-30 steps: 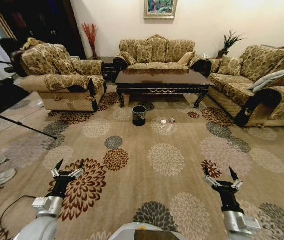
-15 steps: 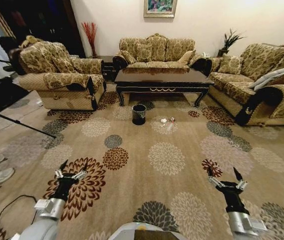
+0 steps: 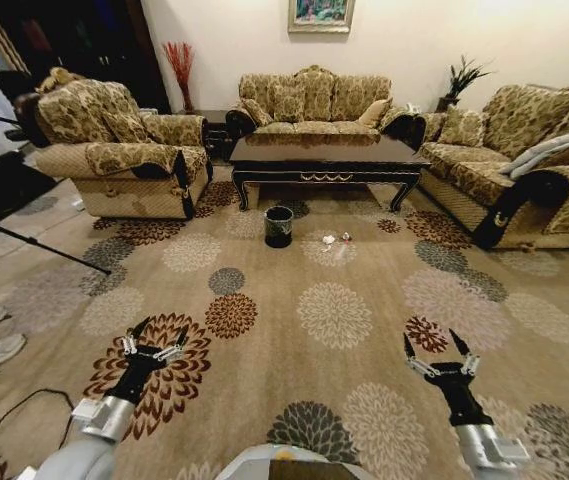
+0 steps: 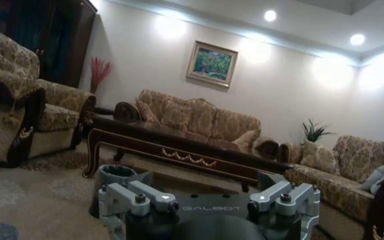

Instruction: Move to the front of the table and pick up the trash from the floor, then place it into the trash bin.

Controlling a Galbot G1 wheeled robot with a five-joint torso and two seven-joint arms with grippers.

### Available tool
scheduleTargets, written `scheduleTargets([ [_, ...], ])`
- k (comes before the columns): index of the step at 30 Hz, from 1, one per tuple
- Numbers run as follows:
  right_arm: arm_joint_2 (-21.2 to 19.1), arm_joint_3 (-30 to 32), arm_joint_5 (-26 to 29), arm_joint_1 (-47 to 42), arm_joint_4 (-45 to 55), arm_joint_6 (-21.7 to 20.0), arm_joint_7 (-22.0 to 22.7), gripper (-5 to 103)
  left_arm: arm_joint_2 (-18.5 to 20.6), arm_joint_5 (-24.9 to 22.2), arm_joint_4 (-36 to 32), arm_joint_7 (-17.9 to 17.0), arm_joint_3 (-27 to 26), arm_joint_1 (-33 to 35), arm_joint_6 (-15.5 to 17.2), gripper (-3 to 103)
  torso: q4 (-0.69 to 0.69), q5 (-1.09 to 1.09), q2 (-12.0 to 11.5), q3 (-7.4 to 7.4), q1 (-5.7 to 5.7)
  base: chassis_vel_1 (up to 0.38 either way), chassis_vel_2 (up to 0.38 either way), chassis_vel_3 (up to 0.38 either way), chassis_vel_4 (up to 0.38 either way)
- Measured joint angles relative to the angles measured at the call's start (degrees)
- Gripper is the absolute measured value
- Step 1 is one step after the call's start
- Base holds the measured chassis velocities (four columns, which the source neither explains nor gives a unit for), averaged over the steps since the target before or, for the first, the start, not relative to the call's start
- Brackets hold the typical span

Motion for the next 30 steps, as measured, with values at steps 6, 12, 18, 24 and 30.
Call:
scheduleTargets([
  [6, 0.2, -0.3, -0.2, -0.1, 0.0, -0.1, 0.4, 100, -0.4, 0.0, 0.4, 0.0, 0.0, -0.2, -0.2, 100, -0.01, 0.00, -1.2, -0.68, -0.50, 0.000, 0.000, 0.000, 0.000],
  [12, 0.5, -0.3, -0.3, -0.1, -0.3, 0.1, 0.9, 100, -1.0, 0.8, 0.4, 0.0, 0.1, -0.3, -0.2, 100, 0.00, 0.00, -2.6, -1.61, -1.04, 0.000, 0.000, 0.000, 0.000],
  [18, 0.7, -0.6, -0.2, 0.2, -1.1, 0.4, 1.7, 100, -1.2, 1.7, 1.0, -0.1, 0.6, -0.6, -0.2, 100, 0.00, 0.00, -4.2, -2.60, -1.60, 0.000, 0.000, 0.000, 0.000],
  [24, 0.5, -0.6, 0.1, 0.2, -1.4, 0.4, 1.8, 100, -1.3, 2.0, 1.3, -0.2, 0.7, -0.3, -0.5, 100, 0.00, 0.00, -5.7, -3.53, -2.15, 0.000, 0.000, 0.000, 0.000],
  [30, 0.5, -0.6, 0.1, 0.2, -1.8, 0.6, 1.7, 100, -1.5, 2.2, 0.7, -0.2, 0.7, -0.2, -0.4, 100, 0.00, 0.00, -6.8, -4.23, -2.62, 0.000, 0.000, 0.000, 0.000],
])
